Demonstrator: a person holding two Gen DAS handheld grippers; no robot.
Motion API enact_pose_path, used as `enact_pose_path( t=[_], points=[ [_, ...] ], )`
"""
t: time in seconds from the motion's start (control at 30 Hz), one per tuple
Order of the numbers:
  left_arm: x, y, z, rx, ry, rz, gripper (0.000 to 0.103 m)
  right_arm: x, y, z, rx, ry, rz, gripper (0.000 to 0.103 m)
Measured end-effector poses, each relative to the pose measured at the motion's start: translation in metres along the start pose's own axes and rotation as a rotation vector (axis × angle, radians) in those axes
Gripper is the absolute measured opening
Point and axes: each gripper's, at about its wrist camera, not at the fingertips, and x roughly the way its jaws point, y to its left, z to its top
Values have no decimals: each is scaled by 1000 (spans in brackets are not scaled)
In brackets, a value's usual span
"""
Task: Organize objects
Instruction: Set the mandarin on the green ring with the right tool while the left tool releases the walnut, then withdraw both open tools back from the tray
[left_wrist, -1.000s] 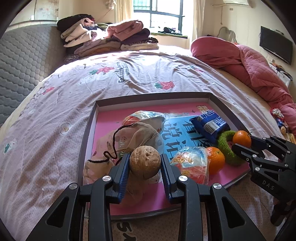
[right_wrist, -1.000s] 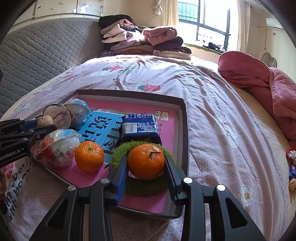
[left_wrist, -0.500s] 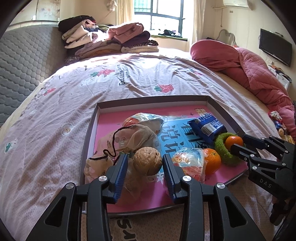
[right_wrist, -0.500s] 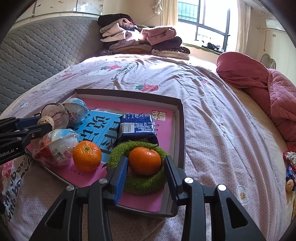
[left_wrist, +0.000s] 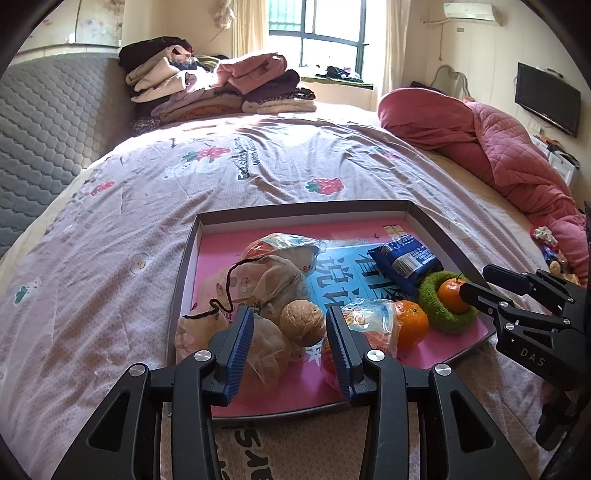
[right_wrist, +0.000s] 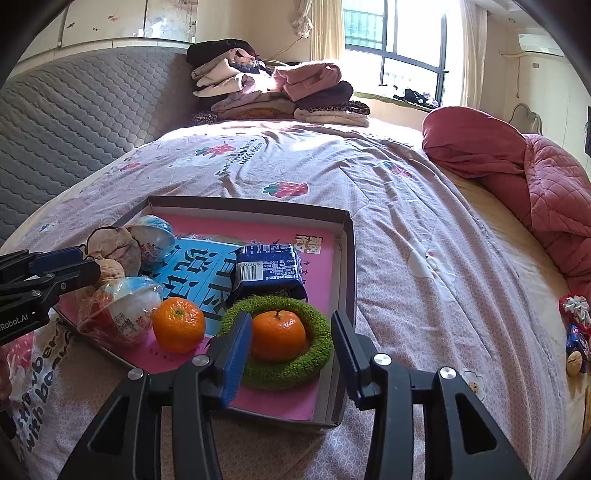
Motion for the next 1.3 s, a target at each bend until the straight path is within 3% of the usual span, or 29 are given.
enact_pose_path(
  t=[0.07, 0.2, 0.47, 0.6, 1.3],
  points=[
    [-4, -1, 1, 0, -4, -1, 42, -4, 1, 1, 5, -10, 5, 46],
    [-13, -3, 3, 2, -22, 2, 53, -12, 4, 4, 10, -31, 23, 48],
    [-30, -7, 4, 3, -44, 4, 55, -29, 8, 9, 21, -67, 42, 51],
    [-39, -9, 5, 3, -56, 6, 65, -39, 9, 11, 29, -87, 49, 53],
    [-92, -20, 0, 8, -104, 35, 76, -105, 24, 14, 32, -216, 66, 60]
  ],
)
